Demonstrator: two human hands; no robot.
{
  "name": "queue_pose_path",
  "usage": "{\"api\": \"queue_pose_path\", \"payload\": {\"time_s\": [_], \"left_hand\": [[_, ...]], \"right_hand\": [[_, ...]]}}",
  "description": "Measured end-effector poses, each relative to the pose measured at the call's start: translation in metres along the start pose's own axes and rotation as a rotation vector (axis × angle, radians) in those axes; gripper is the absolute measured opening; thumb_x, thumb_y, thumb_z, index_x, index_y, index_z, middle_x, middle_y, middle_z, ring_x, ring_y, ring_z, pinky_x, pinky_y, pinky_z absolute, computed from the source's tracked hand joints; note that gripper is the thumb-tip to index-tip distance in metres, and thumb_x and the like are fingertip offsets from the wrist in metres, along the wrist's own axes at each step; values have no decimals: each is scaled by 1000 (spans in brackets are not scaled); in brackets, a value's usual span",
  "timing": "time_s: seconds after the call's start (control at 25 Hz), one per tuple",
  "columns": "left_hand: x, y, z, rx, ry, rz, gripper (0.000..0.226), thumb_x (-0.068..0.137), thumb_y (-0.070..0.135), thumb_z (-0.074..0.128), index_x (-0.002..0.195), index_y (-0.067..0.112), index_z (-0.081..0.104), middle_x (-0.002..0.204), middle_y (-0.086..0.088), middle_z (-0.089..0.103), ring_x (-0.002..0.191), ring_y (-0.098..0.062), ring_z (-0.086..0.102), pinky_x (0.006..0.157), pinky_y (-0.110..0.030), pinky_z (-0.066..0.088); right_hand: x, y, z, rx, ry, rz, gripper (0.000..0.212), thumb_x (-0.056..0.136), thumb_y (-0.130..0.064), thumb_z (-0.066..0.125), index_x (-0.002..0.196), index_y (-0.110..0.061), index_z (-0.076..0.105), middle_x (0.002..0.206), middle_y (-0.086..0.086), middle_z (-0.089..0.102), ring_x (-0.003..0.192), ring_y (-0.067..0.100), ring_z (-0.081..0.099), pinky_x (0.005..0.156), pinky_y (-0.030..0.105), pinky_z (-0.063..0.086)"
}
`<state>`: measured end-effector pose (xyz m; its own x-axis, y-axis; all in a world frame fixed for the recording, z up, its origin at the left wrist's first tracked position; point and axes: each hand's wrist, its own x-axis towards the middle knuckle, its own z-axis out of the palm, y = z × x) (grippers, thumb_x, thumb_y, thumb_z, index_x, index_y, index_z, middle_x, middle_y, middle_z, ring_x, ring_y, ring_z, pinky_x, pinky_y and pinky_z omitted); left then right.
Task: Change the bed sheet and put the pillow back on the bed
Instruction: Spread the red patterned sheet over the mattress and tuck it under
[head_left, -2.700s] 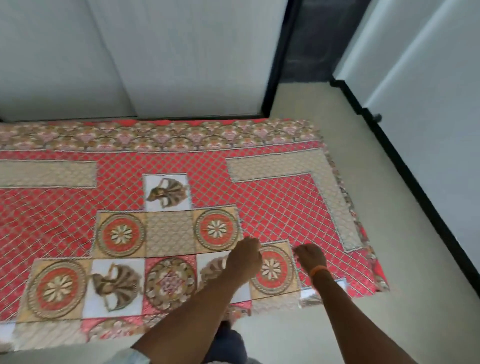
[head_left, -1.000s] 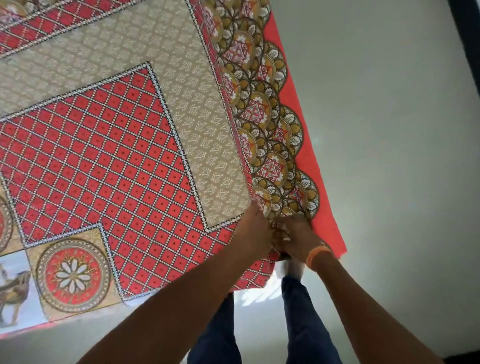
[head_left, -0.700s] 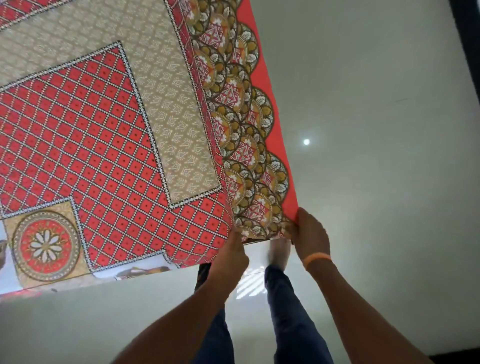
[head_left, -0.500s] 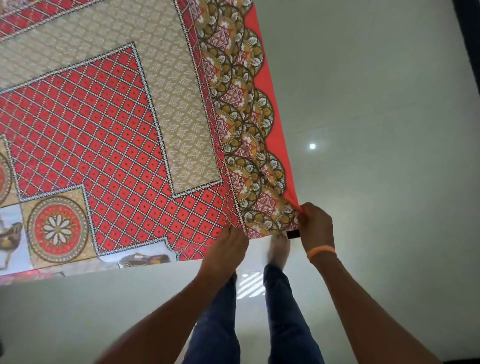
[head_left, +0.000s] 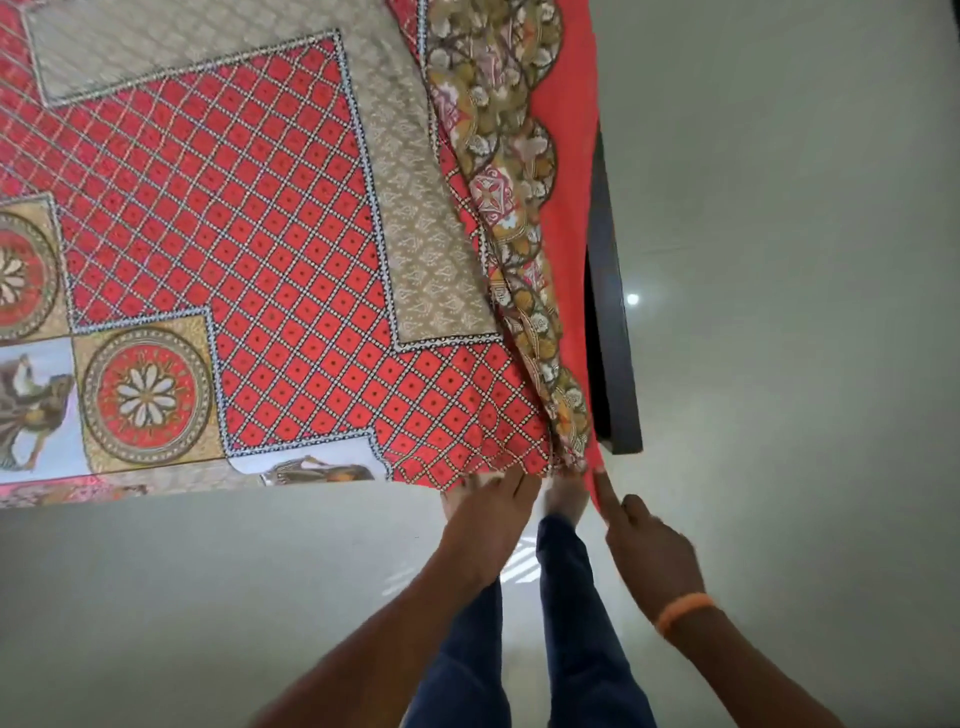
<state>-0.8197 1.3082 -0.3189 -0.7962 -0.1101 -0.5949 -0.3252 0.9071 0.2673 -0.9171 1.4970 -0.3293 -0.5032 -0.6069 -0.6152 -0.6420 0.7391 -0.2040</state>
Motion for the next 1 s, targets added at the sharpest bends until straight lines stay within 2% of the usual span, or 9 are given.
{"api": "queue_pose_path", "payload": {"time_s": [0.08,0.16,0.36,0.48,0.6,0.68,0.76,0.84,1.0], "left_hand": [[-8,0,7,-166,-103,-79,49,87,3,59,134,13,48,133,-5,48,111,-32,59,93,-45,49],[-15,-5,8,-379,-27,-218,41,95,6,46,134,17,48,135,-4,46,121,-30,51,100,-47,44],[-25,-16,1,-444,556,-179,27,89,9,65,114,19,60,114,3,59,100,-15,57,81,-32,57],[-19,-15,3,-654,604,-505,35,90,39,65,120,26,52,120,9,53,109,-12,47,91,-29,48],[-2,-17,4,-914,529,-880,57,71,67,71,106,28,50,105,13,58,99,-14,54,86,-35,49],[11,-19,-2,-1053,544,-1017,50,71,57,78,96,21,54,87,13,59,84,-16,58,73,-30,48],[23,-20,-3,-1068,563,-1073,35,78,41,79,89,14,61,76,12,59,72,-13,56,58,-19,37],[25,-21,3,-1058,579,-1047,25,81,32,79,84,12,64,75,8,64,67,-9,58,55,-14,36],[23,-28,7,-1248,551,-1074,15,76,17,82,76,10,69,72,1,71,66,-14,66,66,-28,52]], "right_hand": [[22,-13,0,-6,-97,55,80,94,-21,51,156,-25,1,110,7,57,81,24,66,64,33,50],[51,-28,-6,-40,-170,173,63,99,-19,38,154,-20,9,118,8,57,97,30,66,79,38,52],[90,-51,-13,1,-201,370,33,98,-16,40,129,-11,51,119,7,65,107,29,66,88,40,50],[84,-54,-3,49,92,311,22,93,-17,55,111,-10,65,110,13,61,98,32,65,85,39,51],[89,-66,20,612,327,277,32,84,-22,71,110,-8,61,120,13,55,105,30,60,90,38,54],[101,-87,25,805,276,254,69,76,-41,74,133,-19,43,136,4,47,118,27,57,92,46,55],[111,-112,26,627,202,244,91,77,-49,74,148,-30,21,152,0,33,122,28,56,95,52,51],[123,-120,24,489,96,194,73,89,-36,66,149,-30,24,151,4,36,114,31,61,90,47,51],[148,-82,20,432,87,188,22,92,-19,56,113,-21,61,108,13,67,95,37,67,81,42,56]]}}
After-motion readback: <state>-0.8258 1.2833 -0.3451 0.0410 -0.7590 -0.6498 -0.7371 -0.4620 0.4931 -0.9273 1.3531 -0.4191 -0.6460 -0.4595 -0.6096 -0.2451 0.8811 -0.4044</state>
